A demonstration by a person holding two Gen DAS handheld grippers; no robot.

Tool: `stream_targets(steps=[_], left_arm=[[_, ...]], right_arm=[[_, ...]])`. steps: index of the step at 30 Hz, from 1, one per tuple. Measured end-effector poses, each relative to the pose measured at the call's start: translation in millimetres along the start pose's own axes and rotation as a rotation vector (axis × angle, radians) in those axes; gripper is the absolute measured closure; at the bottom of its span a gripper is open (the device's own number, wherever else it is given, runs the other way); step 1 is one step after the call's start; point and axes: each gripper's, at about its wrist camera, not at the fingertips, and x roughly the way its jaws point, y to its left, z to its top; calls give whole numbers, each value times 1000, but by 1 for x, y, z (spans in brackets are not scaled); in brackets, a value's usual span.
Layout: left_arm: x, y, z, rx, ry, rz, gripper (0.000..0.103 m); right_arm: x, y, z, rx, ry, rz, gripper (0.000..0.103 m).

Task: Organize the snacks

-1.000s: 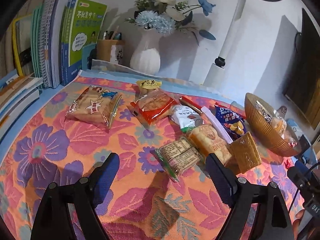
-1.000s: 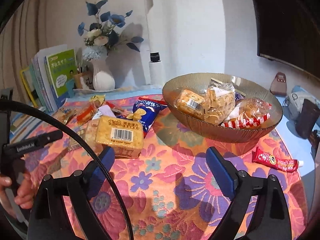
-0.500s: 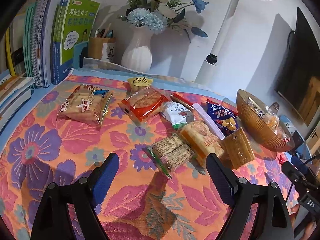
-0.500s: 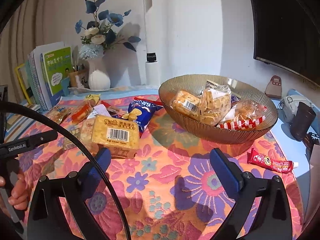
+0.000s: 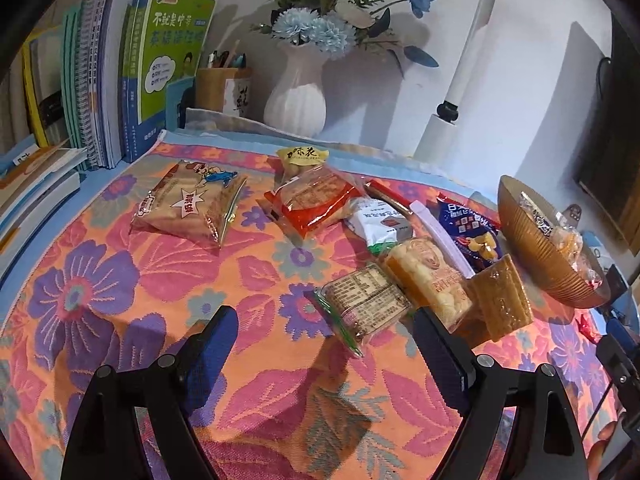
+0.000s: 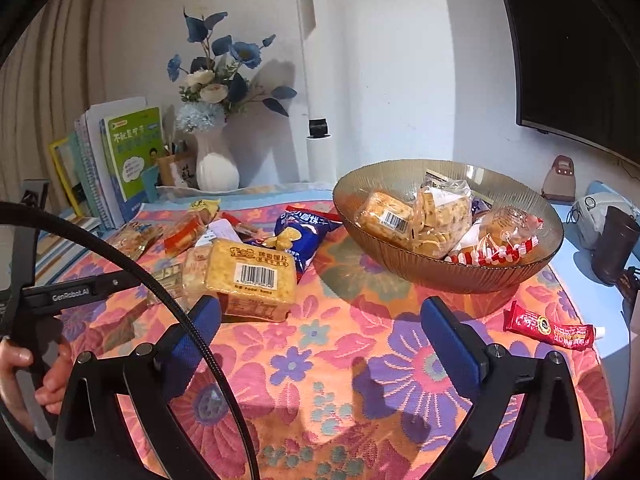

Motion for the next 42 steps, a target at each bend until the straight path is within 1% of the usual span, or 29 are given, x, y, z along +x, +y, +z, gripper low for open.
stream_targets(steps=[8,14,33,40,41,42], left_arm=[[2,-3,-1,8,7,39,16],[2,-6,-1,26,8,47,16],[0,-6,-1,17,4,20,16],[-5,-10,-2,37,-22,9,16],[-6,-11,-2,40,-26,1,16],[-6,-11,-1,40,-28,-2,13]], right_arm=[[-1,1,0,-11,-3,5,1],[0,4,0,-23,-3,2,0],[5,5,-4,-39,10,-11,0],[8,5,-3,-40,33,-17,0],[9,5,-4,-42,39,-22,0],[10,5,-3,-44,41,-25,0]])
